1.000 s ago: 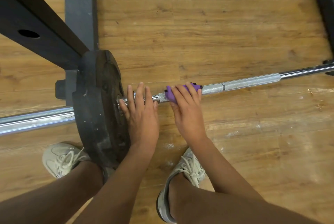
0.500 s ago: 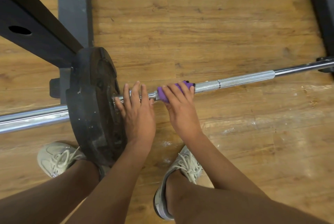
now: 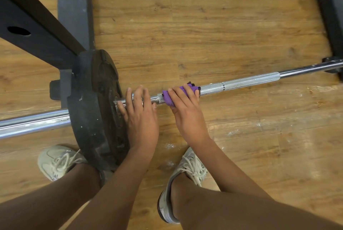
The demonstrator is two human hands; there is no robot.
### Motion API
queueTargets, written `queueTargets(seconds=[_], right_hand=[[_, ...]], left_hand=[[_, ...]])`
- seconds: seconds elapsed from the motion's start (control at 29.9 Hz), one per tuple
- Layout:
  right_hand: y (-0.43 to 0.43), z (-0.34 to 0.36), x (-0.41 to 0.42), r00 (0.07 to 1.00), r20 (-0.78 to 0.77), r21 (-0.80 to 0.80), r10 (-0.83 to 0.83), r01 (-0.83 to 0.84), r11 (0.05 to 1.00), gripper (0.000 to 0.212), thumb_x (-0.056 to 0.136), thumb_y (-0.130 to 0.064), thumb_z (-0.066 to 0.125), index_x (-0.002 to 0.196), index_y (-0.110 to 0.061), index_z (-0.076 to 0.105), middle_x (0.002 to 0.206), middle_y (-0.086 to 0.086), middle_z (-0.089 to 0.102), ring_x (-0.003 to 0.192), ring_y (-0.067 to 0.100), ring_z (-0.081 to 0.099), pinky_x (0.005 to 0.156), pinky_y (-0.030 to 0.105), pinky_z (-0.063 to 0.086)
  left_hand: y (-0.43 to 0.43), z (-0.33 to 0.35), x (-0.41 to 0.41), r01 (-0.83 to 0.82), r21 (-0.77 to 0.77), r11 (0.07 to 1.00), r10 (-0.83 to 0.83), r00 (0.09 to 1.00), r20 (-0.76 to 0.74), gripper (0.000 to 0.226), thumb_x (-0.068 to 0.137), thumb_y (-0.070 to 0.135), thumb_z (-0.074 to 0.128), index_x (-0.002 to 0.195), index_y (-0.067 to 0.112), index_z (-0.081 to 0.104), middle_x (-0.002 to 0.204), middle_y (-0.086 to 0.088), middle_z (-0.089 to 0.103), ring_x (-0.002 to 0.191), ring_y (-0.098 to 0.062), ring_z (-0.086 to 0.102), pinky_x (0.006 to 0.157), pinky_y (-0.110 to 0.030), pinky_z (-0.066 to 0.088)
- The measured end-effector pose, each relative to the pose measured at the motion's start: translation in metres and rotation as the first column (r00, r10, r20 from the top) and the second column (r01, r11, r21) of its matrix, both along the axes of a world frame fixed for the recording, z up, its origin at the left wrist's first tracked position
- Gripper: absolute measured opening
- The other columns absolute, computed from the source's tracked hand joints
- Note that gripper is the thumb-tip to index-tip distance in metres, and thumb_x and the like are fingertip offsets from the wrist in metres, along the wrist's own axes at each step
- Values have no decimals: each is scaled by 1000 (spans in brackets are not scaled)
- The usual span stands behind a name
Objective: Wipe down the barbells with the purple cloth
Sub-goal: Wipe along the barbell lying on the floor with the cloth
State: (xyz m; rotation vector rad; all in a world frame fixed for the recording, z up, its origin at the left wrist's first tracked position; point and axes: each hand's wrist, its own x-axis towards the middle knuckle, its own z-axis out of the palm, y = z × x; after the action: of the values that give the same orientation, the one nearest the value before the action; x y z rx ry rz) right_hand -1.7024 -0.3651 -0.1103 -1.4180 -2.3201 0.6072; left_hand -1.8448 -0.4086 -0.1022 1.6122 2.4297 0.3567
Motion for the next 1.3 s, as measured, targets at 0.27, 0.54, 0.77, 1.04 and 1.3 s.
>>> queueTargets(seconds=[0.27,0.54,0.77,1.04,1.3], right_hand=[[-4,2,3,996,-10,2,-84,84,996,44,100,-14,58,144,-14,53,146,1,53,146,28,33,125,39,1],[-13,3,15,999,40,22,10,-11,1000,46,99,-9,59,144,-10,53,145,5,55,145,33,34,123,51,14],[-17,6,17,996,83,-9,14,-13,1000,47,100,-11,55,146,-13,50,155,5,45,152,35,21,123,50,10],[-25,4,36,981,116,83,153,-163,983,51,93,-3,64,143,-9,53,144,8,55,137,35,43,119,56,25],[-58,5,32,993,106,66,57,-64,996,49,92,-2,62,139,-9,56,140,7,57,135,37,44,118,59,24]], left_hand=[[-14,6,5,5,-23,1000,-5,1000,23,53,101,20,47,152,8,39,160,-9,32,153,-32,16,122,-55,1],[8,30,16,-118,-117,986,124,991,48,51,105,21,40,153,6,32,160,-12,32,156,-29,5,120,-57,-6],[-11,25,12,37,-155,987,-42,999,-27,52,103,17,41,154,6,35,159,-11,37,149,-27,27,126,-48,8],[-36,18,15,108,-116,987,-118,989,-89,49,96,11,55,143,1,49,144,-17,51,141,-32,40,122,-52,22],[-57,22,29,58,-214,975,-80,992,-98,58,96,17,59,151,5,41,155,-15,42,149,-30,28,123,-50,11]])
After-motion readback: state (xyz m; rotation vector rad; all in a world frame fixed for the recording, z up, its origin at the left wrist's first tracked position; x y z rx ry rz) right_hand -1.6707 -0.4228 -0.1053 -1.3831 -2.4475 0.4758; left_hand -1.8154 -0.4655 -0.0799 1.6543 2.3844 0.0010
